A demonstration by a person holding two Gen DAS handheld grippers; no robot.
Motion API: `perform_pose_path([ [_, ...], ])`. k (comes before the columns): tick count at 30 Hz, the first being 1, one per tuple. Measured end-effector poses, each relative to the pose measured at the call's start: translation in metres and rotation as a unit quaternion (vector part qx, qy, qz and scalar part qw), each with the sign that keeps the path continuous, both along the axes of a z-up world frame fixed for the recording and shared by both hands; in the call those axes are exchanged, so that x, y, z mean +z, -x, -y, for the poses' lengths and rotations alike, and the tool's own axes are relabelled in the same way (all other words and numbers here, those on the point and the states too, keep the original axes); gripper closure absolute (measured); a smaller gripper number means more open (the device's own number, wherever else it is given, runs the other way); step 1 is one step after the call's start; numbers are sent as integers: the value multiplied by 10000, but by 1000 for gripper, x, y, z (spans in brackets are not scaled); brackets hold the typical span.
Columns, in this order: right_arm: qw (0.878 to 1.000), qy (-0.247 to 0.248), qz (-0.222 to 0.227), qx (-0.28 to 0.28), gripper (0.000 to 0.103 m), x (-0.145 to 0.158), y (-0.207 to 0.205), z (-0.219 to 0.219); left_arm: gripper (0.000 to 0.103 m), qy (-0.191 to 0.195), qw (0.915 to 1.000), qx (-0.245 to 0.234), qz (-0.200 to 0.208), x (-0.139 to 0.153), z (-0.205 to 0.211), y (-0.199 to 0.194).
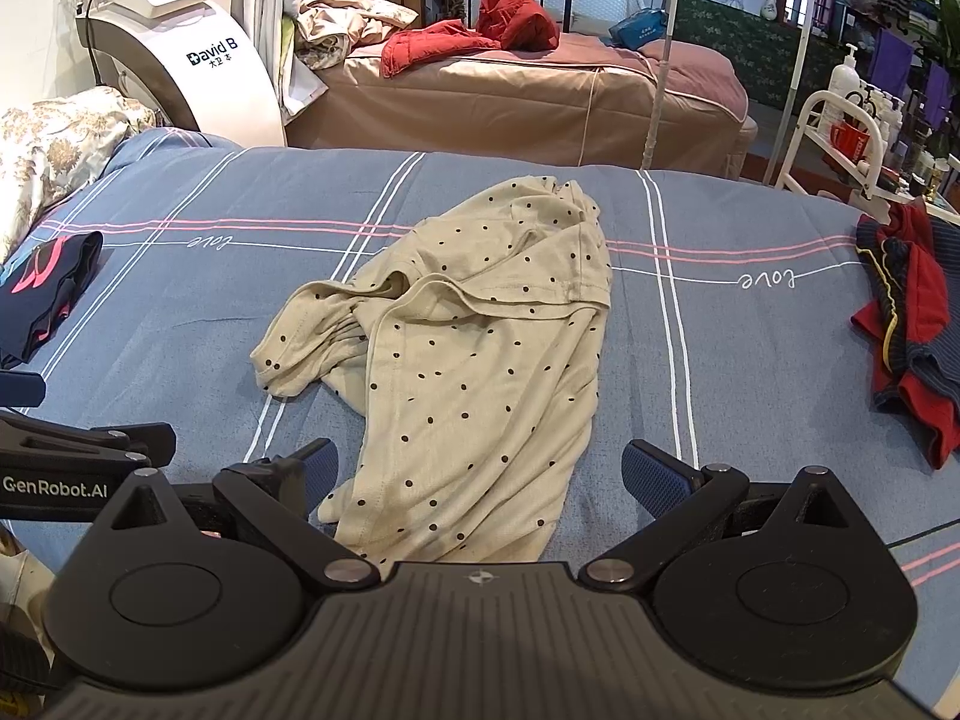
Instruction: Fold small clothes
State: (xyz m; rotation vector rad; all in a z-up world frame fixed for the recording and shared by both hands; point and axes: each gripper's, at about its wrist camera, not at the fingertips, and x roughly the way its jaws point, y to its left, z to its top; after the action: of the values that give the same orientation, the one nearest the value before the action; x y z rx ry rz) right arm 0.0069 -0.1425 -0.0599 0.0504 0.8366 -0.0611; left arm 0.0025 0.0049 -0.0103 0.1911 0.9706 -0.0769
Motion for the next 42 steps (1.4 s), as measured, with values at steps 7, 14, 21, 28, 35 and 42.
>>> perform_pose_path([
  [7, 10000, 2, -6, -3, 0, 0, 0, 0, 0, 0, 10000, 24, -9, -1, -3, -1],
  [14, 10000, 6, -9, -5, 0, -1, 0, 0, 0, 11, 10000, 69, -40, -2, -7, -3],
  [21, 10000, 6, -7, 1, 0, -1, 0, 0, 0, 33, 9999, 115, -81, -3, -9, -4],
  [28, 10000, -1, -23, 13, 0, -4, -1, 1, 0, 17, 9999, 52, -107, -4, -5, -4],
  [35, 10000, -14, -32, 10, 0, -5, 1, -1, 0, 8, 9999, 53, -122, -5, -4, -4],
  [42, 10000, -26, -60, 22, 0, -4, -1, 1, 0, 6, 9999, 38, -128, -5, -3, -3],
])
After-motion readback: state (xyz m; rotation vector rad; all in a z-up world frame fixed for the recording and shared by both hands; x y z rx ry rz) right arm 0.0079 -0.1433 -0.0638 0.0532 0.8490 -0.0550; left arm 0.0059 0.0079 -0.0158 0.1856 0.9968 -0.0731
